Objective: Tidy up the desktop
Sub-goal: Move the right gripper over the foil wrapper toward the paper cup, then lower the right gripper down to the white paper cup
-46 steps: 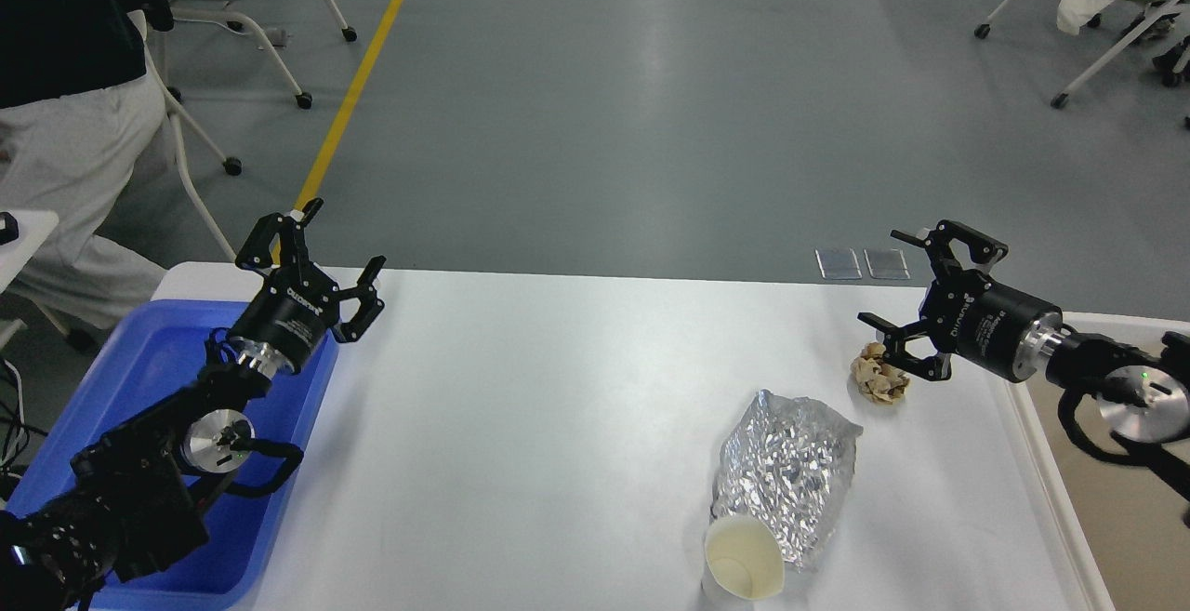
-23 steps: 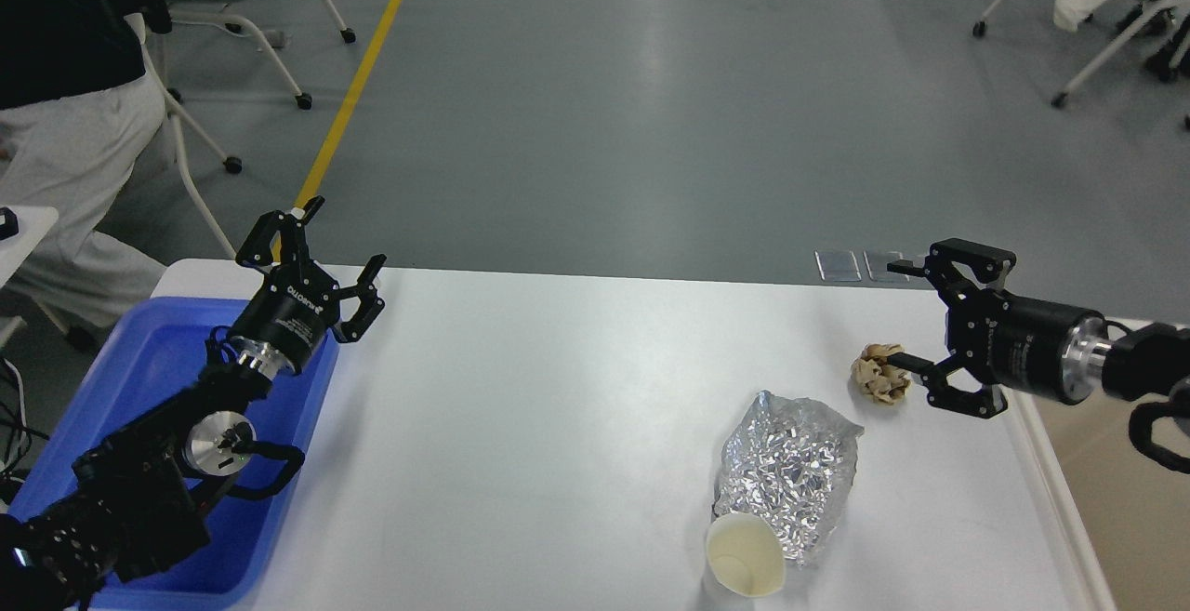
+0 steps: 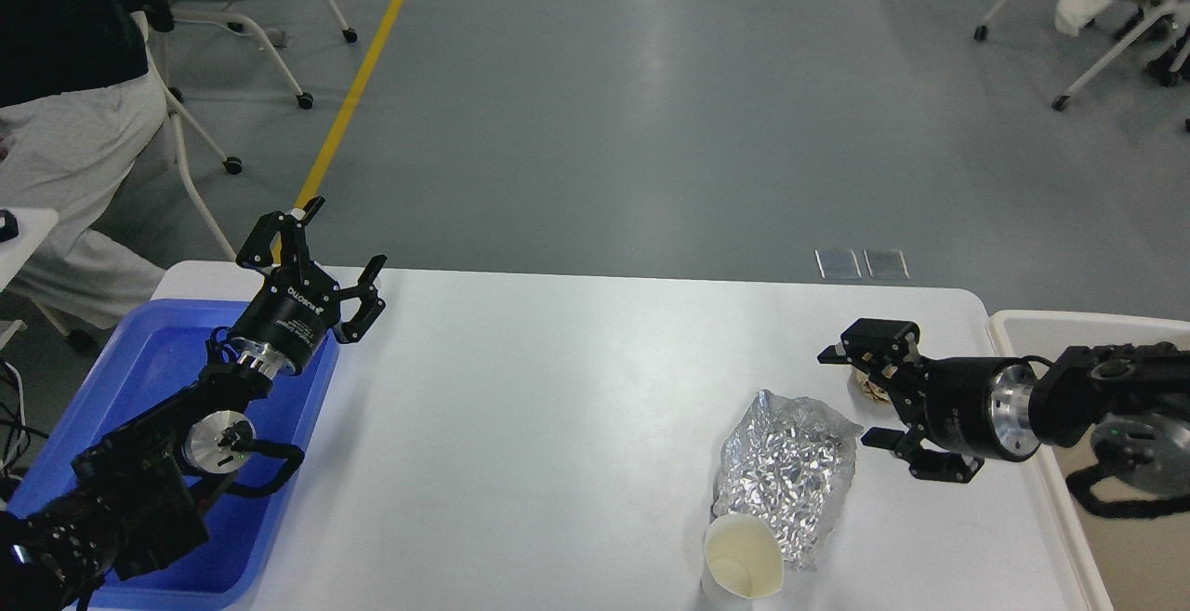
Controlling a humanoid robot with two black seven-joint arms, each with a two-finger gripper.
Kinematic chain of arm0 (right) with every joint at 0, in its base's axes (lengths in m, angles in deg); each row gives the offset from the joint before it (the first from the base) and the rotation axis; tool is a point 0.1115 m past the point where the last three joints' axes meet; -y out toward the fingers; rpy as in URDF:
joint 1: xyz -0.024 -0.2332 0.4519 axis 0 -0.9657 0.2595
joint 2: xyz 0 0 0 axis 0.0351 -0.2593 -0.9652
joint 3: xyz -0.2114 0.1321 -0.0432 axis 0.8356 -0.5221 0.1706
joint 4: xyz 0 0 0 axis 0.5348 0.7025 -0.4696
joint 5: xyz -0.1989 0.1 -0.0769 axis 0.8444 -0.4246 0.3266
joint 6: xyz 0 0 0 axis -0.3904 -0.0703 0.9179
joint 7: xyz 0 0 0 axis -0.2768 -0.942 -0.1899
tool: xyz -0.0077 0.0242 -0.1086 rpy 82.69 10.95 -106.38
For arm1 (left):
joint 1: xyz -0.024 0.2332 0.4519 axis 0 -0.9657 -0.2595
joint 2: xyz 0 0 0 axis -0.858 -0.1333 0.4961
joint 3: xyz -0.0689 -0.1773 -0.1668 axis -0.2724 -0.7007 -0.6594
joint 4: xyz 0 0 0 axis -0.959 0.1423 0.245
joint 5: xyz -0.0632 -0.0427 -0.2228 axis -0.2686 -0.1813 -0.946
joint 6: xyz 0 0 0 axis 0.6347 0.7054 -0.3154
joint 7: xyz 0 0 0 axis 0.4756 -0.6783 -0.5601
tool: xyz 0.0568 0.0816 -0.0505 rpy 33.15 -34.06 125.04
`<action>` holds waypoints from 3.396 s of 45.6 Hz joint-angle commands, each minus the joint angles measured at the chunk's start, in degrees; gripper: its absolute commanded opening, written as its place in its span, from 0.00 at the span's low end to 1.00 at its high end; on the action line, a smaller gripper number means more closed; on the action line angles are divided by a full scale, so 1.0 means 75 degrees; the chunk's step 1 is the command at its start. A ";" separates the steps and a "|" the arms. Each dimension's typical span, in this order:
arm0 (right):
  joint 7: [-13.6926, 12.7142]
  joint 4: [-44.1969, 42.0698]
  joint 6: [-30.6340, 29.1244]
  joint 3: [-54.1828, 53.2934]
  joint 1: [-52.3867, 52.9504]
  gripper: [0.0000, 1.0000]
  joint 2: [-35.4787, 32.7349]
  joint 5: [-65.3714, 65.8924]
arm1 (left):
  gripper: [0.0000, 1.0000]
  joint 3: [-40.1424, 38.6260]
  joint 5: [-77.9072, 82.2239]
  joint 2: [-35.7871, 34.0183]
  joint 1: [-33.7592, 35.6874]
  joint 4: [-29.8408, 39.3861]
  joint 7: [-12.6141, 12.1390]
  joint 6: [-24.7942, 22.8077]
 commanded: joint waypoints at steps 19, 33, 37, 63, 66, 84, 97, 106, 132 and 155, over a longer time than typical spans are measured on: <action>0.0134 0.0163 0.0524 0.2140 0.1936 1.00 0.3254 0.0003 | 1.00 0.0000 -0.0002 -0.0005 -0.0019 0.0000 0.0020 0.0012; 0.0122 0.0163 0.0500 0.3007 0.2511 1.00 0.4952 0.0085 | 1.00 0.0000 -0.0002 -0.0005 -0.0019 0.0000 0.0020 0.0012; 0.0134 0.0163 0.0512 0.3312 0.2546 1.00 0.5234 0.0213 | 1.00 0.0000 -0.0002 -0.0005 -0.0019 0.0000 0.0032 0.0012; 0.0134 0.0163 0.0465 0.4297 0.2476 1.00 0.6043 0.0553 | 1.00 0.0000 -0.0002 -0.0005 -0.0019 0.0000 0.0032 0.0012; 0.0134 0.0163 0.0454 0.4286 0.2464 1.00 0.6172 0.0553 | 1.00 0.0000 -0.0002 -0.0005 -0.0019 0.0000 0.0044 0.0012; 0.0146 0.0163 0.0009 0.4274 0.2429 1.00 0.6442 0.0553 | 1.00 0.0000 -0.0002 -0.0005 -0.0019 0.0000 0.0044 0.0012; 0.0146 0.0163 -0.0097 0.4215 0.2253 1.00 0.6442 0.0553 | 1.00 0.0000 -0.0002 -0.0005 -0.0019 0.0000 0.0044 0.0012; 0.0134 0.0163 -0.0015 0.4063 0.2055 1.00 0.6442 0.0553 | 1.00 0.0000 -0.0002 -0.0005 -0.0030 0.0000 0.0044 0.0012; 0.0134 0.0060 0.1262 0.4028 0.0918 1.00 0.6442 0.0472 | 1.00 0.0000 -0.0002 -0.0005 -0.0030 0.0000 0.0044 0.0012; 0.0122 -0.0175 0.1907 0.4016 0.0414 1.00 0.6442 0.0296 | 1.00 0.0000 -0.0002 -0.0005 -0.0019 0.0000 0.0044 0.0012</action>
